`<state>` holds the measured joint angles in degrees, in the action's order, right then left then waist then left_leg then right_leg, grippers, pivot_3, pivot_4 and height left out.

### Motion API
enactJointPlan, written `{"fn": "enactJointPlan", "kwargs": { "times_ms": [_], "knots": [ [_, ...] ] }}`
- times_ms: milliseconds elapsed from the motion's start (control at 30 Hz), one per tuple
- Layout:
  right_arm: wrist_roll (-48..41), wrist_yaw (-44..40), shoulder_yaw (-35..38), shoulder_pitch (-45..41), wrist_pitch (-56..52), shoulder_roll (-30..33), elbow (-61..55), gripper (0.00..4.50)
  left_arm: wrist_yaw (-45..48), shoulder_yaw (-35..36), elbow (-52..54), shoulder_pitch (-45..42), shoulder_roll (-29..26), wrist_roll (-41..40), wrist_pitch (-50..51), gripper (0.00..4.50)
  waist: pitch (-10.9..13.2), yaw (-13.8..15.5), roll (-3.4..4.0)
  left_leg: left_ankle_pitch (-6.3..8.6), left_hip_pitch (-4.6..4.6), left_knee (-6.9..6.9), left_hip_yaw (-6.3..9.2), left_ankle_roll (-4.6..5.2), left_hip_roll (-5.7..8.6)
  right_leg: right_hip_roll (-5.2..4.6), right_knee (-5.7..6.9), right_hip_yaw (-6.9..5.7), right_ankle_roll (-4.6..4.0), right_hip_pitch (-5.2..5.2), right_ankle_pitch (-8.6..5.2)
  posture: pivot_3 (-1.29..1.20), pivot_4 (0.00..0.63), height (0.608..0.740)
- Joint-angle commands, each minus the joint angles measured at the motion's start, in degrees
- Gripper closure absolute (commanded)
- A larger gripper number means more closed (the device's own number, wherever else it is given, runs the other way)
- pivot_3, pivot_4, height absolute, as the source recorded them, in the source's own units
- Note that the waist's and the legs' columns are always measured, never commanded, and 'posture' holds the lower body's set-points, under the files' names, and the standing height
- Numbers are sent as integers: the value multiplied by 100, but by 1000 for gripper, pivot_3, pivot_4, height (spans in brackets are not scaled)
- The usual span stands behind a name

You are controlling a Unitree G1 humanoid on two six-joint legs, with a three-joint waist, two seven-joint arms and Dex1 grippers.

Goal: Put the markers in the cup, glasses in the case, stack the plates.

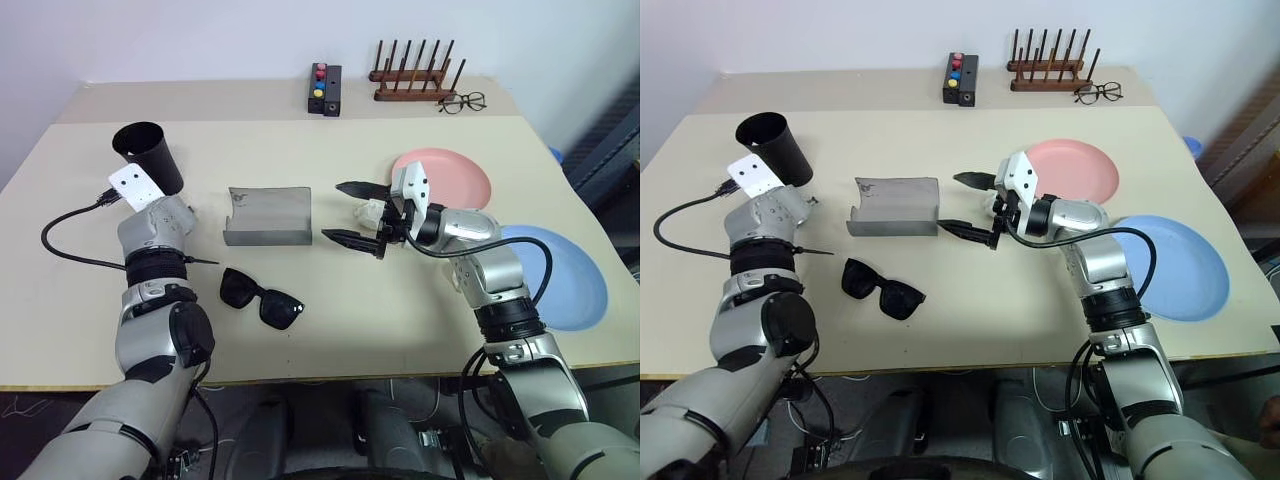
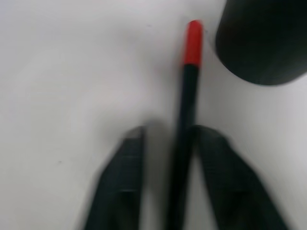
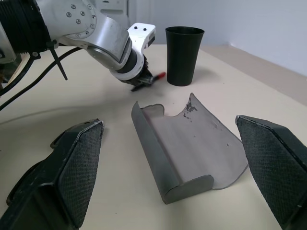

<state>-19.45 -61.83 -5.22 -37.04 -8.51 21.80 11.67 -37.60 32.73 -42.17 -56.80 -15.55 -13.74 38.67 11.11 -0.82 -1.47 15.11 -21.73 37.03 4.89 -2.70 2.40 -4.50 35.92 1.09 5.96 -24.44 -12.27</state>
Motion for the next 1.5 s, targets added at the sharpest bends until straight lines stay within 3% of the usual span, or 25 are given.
{"fn": "enactJointPlan", "kwargs": {
  "times_ms": [33, 200, 300, 600, 700, 833, 967, 1167, 1500],
  "knots": [
    [-96, 40, 130, -19, 5, 47, -275, 0, -150, -16, -217, -238, -159, 54, -182, 4427, 0, 0, 0, 0, 0, 0, 0, 0, 0, 0, 0, 0, 0, 0, 0, 0, 150, 740],
    [-104, 62, 131, 20, -21, 56, -329, 0, -231, -28, -303, -275, -187, 27, -225, 4427, 0, -6, 0, 0, 0, -1, 0, 0, 0, 0, 0, 0, 1, 0, 1, 0, 150, 740],
    [-106, 76, 125, 35, -40, 56, -359, 0, -326, 68, 195, -79, -113, -78, -20, 4427, 0, -13, 0, 0, 0, -1, 0, 0, 0, 0, 0, 0, 1, 0, 1, 0, 150, 740],
    [-123, 9, 140, 9, -29, 104, -289, 0, -644, 676, 4598, 1955, 540, -396, 1272, 4427, 1, -13, 1, 3, -13, -4, 1, -5, -7, 1, 4, 6, 1, -18, 1, 0, 150, 740],
    [-121, -28, 156, -25, 19, 110, -173, 0, -195, 568, 6034, 2795, 577, -363, 959, 4427, 1, -11, 1, 3, -18, -1, 0, -4, -5, -2, 1, 3, 0, -18, 1, 0, 150, 740],
    [-178, -114, 207, -110, 203, 7, 77, 0, 269, 535, 6958, 3325, 468, -253, 291, 4427, 0, 22, 0, 2, -23, 7, 6, -5, -4, 1, -8, -2, -1, -11, 1, 0, 150, 740],
    [-259, -254, 254, -280, 370, -135, 432, 0, 998, 603, 6812, 2957, 163, -604, -301, 4427, 0, 22, 0, -3, -17, 13, 3, -7, -4, 6, -13, -2, -13, 0, 6, 0, 150, 740],
    [-343, -325, 417, -589, 642, -338, 918, 0, 2093, 249, 5723, 2067, -345, -659, -1488, 4427, 1, -3, 1, -4, -15, 13, 2, -6, -7, 12, -23, -3, -14, 3, 10, 0, 150, 740],
    [-429, -271, 640, -878, 874, -579, 1257, 0, 3610, -540, 2357, 902, -1071, 81, -4509, 4427, 1, -10, 2, -2, -31, 0, -2, -2, -8, 13, -52, -3, -4, -9, 16, 0, 150, 740]
  ]
}}
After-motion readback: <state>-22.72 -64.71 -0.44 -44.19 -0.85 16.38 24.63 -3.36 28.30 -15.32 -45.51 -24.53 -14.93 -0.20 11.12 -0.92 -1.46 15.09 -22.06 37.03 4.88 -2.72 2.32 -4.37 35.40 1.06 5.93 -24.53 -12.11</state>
